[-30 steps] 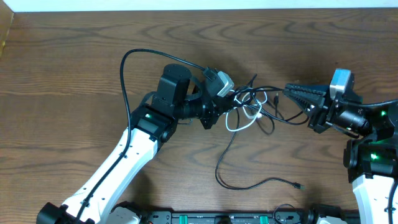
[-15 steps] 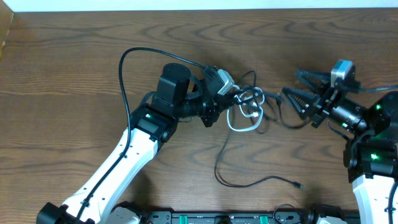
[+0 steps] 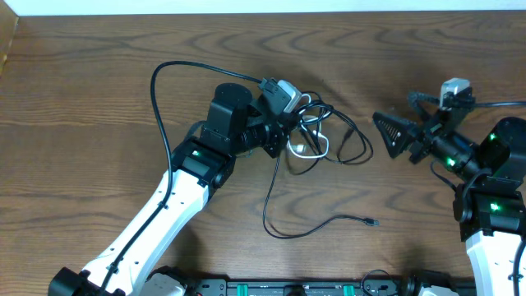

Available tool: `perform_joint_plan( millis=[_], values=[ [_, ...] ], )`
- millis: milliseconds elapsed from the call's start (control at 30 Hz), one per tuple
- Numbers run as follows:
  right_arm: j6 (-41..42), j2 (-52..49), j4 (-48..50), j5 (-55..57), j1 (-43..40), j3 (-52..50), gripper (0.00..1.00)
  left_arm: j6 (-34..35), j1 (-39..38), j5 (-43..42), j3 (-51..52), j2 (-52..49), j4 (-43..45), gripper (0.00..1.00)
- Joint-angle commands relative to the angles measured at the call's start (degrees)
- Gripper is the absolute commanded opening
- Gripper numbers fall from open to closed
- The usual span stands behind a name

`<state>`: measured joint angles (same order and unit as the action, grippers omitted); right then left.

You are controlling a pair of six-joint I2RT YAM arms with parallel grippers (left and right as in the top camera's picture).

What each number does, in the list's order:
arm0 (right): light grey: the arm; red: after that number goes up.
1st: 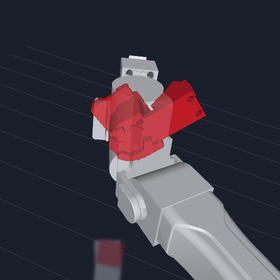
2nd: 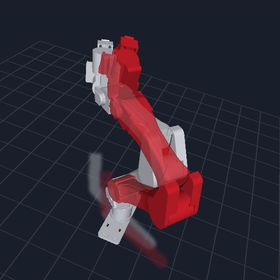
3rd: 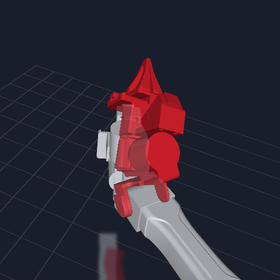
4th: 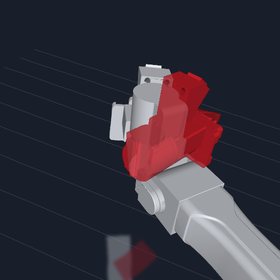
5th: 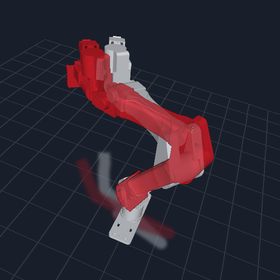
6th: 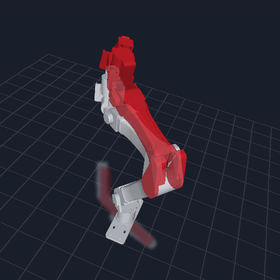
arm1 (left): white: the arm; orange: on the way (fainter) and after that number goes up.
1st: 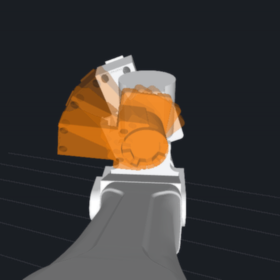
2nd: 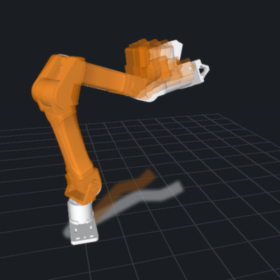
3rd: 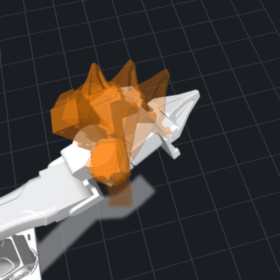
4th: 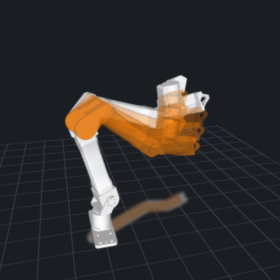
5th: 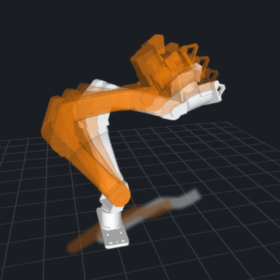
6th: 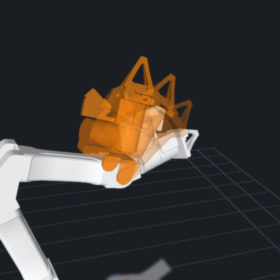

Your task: Untangle cables

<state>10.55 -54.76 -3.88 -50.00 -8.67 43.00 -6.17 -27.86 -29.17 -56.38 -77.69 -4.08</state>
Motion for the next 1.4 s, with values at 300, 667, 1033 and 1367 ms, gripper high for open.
perform_joint_plan(
  millis=[300,667,1033,1367],
  values=[
    [-42.82,0.0,-13.6,-12.72,0.52,0.26,0.99,-8.63,0.17,-22.82,0.33,0.2,-1.09,0.07],
    [-47.95,0.0,-13.42,-15.1,1.22,0.26,0.96,-12.39,-0.55,-30.58,0.33,0.2,-2.99,0.07],
    [-48.98,0.0,-12.66,-14.29,8.13,0.26,0.8,-15.21,-3.74,-26.27,0.33,0.2,-3.17,0.07],
    [-48.98,-0.04,-14.01,-12.87,8.76,0.26,0.24,-15.21,-3.74,-26.29,0.33,0.2,-3.15,0.08]
  ],
)
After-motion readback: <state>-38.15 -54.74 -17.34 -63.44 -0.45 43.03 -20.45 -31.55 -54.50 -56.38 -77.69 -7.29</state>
